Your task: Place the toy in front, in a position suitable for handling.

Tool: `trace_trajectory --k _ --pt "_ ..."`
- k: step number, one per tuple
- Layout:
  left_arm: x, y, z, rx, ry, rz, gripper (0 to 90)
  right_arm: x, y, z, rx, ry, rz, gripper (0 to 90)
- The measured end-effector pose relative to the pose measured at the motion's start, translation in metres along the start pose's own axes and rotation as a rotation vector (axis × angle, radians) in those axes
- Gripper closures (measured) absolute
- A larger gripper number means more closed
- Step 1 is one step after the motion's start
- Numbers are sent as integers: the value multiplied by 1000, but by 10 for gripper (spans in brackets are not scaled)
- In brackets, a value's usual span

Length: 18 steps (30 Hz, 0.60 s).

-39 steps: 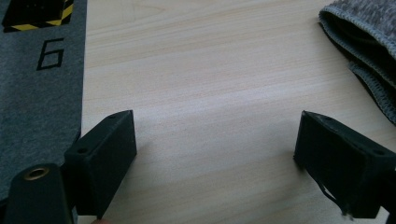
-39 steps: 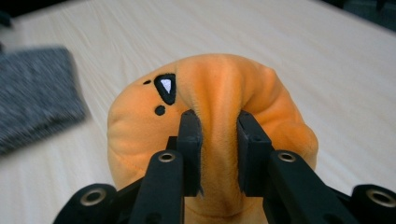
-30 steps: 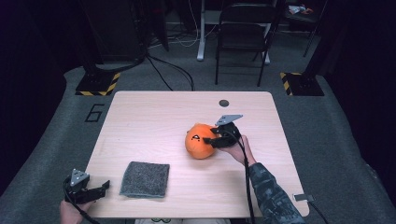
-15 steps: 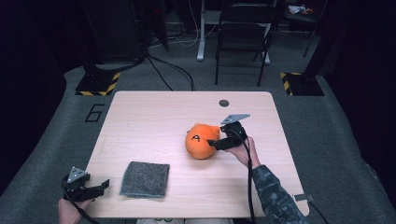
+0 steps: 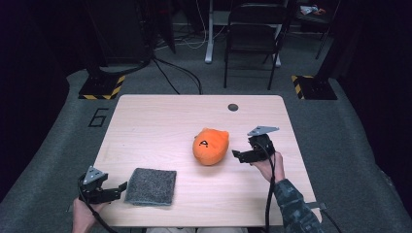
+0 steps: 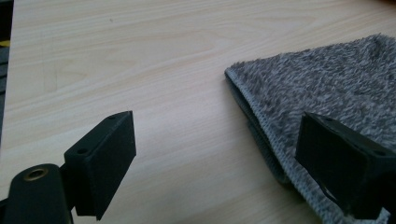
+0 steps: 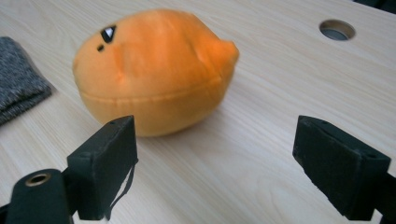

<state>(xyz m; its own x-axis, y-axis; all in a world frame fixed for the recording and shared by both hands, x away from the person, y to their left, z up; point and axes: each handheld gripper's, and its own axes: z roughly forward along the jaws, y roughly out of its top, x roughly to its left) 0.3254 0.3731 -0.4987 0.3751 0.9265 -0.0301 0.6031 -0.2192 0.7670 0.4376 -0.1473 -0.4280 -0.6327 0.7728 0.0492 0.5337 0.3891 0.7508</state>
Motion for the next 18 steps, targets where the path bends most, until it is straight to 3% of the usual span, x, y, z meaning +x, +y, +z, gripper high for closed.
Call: trace_trajectory --k 3,5,13,18 --pt "-11 6 6 1 -42 4 119 -1 -9 -6 12 -16 23 123" --pt "-20 9 11 32 -63 40 120 -2 -14 -11 22 -34 25 122" --pt "-41 16 31 69 -130 92 120 -3 -42 -29 58 -90 68 123" --pt "-53 18 43 119 -122 157 125 -2 -60 -42 82 -117 82 122"
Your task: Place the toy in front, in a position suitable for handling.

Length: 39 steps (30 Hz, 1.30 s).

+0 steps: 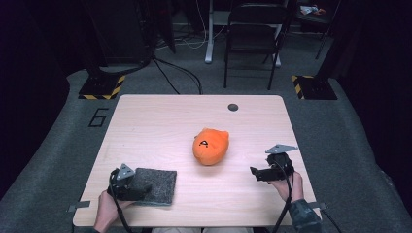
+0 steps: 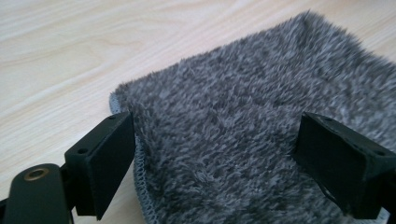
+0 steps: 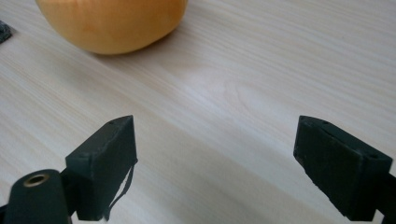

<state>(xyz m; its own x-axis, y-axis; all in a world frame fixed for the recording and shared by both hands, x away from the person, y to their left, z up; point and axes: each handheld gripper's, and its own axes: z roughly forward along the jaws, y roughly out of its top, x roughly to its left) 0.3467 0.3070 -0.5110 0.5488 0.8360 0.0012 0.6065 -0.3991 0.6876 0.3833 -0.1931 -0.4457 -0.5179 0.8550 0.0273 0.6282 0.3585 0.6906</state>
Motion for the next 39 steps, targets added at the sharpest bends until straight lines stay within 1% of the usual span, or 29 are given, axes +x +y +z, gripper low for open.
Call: trace_trajectory --k 1,2,3,6,7,8,9,10,11,12,13,14,15,16,18,20,22,24,26,27,28,30,31,34,35,36,37,38,39 --pt "-1 0 2 5 -6 4 145 0 -4 -3 1 4 10 123" --pt "-1 -1 3 14 -15 3 170 -1 -7 -5 0 1 -1 123" --pt "-2 -4 4 2 -20 -2 202 -1 -11 -7 6 -9 6 123" --pt "-2 -5 3 6 -36 -3 275 -3 -20 -12 25 -10 15 125" --pt "-4 -5 2 3 -38 2 321 -4 -24 -13 28 -16 15 128" --pt "-5 -4 1 12 -44 15 368 -5 -27 -14 30 -15 14 129" --pt "-7 -4 1 2 -43 21 493 -7 -31 -15 42 -22 27 131" --pt "-9 -4 0 0 -49 27 493 -7 -31 -15 42 -22 27 131" --pt "-11 -4 -1 7 -46 39 544 -8 -33 -15 51 -25 31 131" --pt "-12 -4 -1 2 -44 46 580 -10 -34 -15 54 -32 23 132" --pt "-12 -4 -2 14 -52 55 608 -11 -35 -15 50 -34 31 133" --pt "-13 -4 -2 4 -48 52 640 -12 -35 -16 54 -31 45 134" --pt "-13 -4 -2 -2 -43 56 657 -14 -35 -16 50 -34 35 135" --pt "-13 -5 -3 -2 -44 58 675 -14 -35 -15 53 -39 48 135" --pt "-13 -5 -4 -4 -53 62 694 -15 -34 -15 51 -39 37 135" --pt "-13 -5 -4 -14 -47 64 700 -16 -33 -16 45 -39 30 136" --pt "-13 -5 -6 -19 -58 64 708 -16 -32 -17 45 -46 45 137" --pt "-14 -4 -8 -30 -61 62 710 -17 -31 -17 35 -48 39 137" --pt "-16 -3 -10 -31 -83 66 710 -18 -31 -18 36 -46 42 137" --pt "-18 -2 -10 -32 -85 75 709 -18 -31 -18 36 -50 39 137" --pt "-21 -2 -10 -50 -89 70 710 -19 -31 -18 36 -50 40 137" --pt "-24 1 -14 -56 -104 82 710 -20 -32 -17 38 -45 43 137" --pt "-26 3 -15 -70 -103 85 710 -20 -32 -17 38 -48 46 137" --pt "-31 7 -20 -90 -127 81 710 -21 -31 -17 36 -55 44 137" --pt "-33 9 -22 -89 -136 88 710 -21 -31 -17 35 -55 45 137" --pt "-36 10 -23 -102 -136 86 709 -22 -31 -17 36 -59 45 137" --pt "-38 12 -24 -104 -148 88 709 -22 -31 -17 34 -61 46 137" --pt "-40 14 -24 -109 -153 90 708 -22 -31 -16 35 -61 52 137" --pt "-43 16 -24 -116 -156 95 708 -22 -31 -16 39 -59 47 137"
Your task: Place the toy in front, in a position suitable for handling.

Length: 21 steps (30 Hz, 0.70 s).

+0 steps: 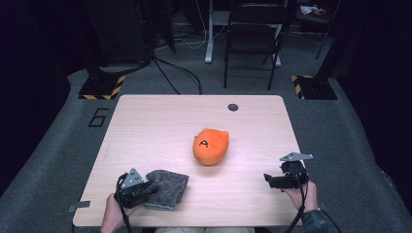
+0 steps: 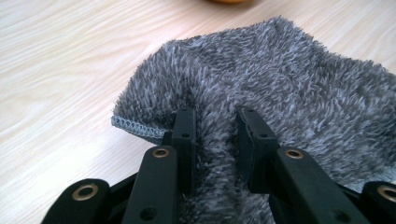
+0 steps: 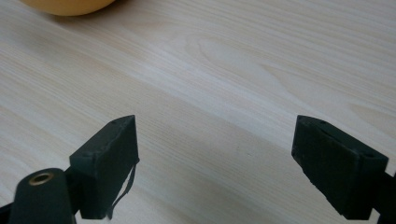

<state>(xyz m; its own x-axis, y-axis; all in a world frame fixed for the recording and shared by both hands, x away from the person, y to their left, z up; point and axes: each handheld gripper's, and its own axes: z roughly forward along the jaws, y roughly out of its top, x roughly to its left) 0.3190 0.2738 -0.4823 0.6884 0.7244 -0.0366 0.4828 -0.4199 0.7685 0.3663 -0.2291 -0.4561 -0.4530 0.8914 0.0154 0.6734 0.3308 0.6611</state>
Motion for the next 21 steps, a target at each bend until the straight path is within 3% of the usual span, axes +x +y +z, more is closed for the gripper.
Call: trace_trajectory --k 21 --pt "-32 37 43 10 -126 83 701 -12 -19 -10 13 -56 46 137"
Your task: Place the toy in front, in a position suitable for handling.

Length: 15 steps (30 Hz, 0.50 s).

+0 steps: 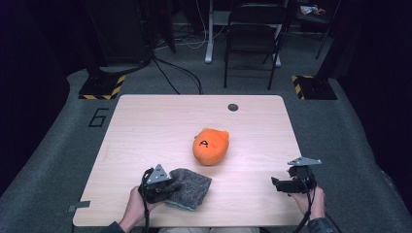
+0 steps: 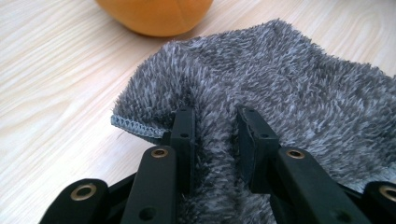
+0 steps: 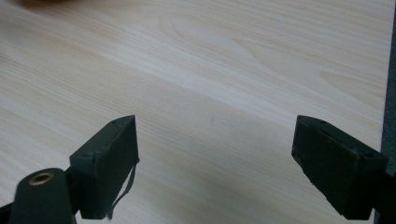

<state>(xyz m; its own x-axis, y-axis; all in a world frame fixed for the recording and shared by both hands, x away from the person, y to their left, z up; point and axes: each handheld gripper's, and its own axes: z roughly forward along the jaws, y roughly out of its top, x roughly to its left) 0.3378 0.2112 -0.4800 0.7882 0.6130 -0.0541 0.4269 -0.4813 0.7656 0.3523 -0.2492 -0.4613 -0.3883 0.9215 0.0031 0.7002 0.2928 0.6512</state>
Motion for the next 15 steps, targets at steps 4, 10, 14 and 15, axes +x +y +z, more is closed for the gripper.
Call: trace_trajectory --k 4,10,14,15 --pt "-5 6 10 17 -31 24 700 -2 -5 -4 4 -9 20 137" --pt "-15 16 28 22 -67 53 700 -3 -9 -7 -3 -16 31 137" --pt "-23 24 39 30 -94 76 700 -3 -10 -8 -4 -19 32 137" --pt "-25 26 42 28 -97 81 699 -4 -10 -8 -5 -21 31 137"
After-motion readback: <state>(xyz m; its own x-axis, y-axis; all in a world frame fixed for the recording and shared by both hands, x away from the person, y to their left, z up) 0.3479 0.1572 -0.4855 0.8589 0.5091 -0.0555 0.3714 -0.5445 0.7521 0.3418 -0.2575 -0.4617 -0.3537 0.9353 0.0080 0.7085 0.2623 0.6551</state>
